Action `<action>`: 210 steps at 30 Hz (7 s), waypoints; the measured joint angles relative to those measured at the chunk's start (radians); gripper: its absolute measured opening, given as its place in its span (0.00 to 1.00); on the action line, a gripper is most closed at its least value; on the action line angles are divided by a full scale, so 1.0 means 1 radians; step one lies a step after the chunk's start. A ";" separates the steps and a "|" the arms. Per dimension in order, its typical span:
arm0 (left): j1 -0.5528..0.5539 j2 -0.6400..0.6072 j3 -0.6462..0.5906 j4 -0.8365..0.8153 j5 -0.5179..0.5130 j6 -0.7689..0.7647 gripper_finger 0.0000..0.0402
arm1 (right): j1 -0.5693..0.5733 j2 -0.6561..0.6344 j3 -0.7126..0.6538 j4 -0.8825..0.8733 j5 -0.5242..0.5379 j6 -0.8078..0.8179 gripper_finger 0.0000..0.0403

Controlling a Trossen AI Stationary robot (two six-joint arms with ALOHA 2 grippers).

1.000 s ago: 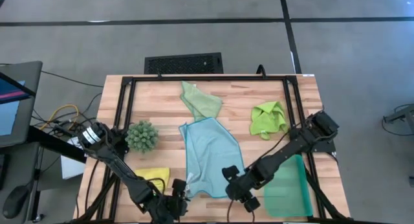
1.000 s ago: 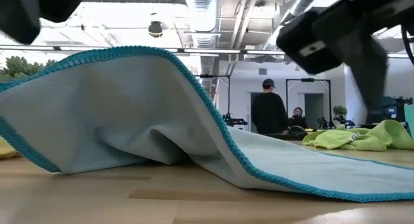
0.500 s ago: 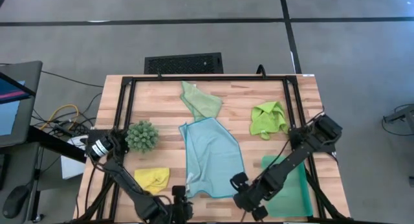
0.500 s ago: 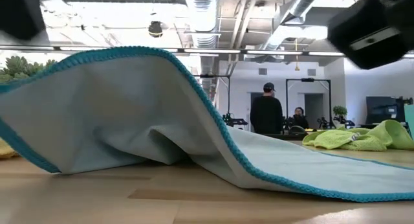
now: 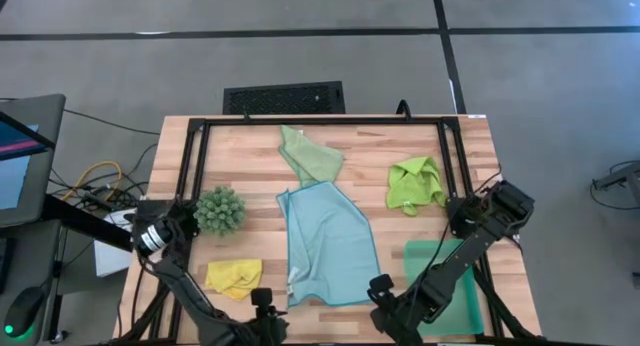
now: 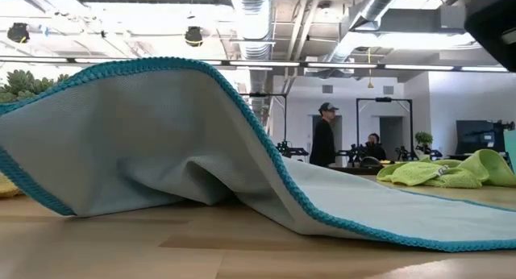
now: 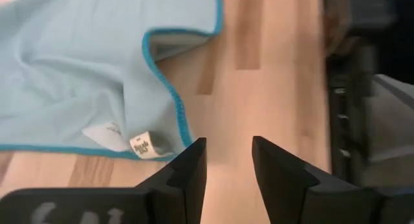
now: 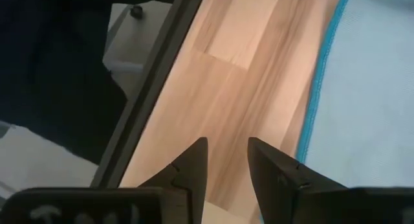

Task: Fold microfiber towels
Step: Fold the blue microfiber cloth

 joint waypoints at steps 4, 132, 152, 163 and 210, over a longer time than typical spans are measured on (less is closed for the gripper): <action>0.035 0.044 0.000 -0.004 0.004 -0.040 0.34 | 0.011 0.000 0.000 0.000 0.015 0.000 0.33; 0.022 0.053 0.159 -0.562 0.085 -0.198 0.01 | -0.035 0.097 -0.066 0.038 0.157 0.018 0.22; -0.064 0.038 0.732 -0.694 -0.336 0.137 0.01 | 0.168 -0.311 0.176 -0.204 0.580 0.016 0.03; -0.028 -0.134 0.702 -0.565 -0.646 0.428 0.01 | 0.203 -0.490 0.285 -0.026 0.805 -0.350 0.01; 0.029 -0.166 0.060 -0.020 0.181 0.355 0.00 | 0.061 -0.020 0.232 -0.261 0.039 -0.015 0.02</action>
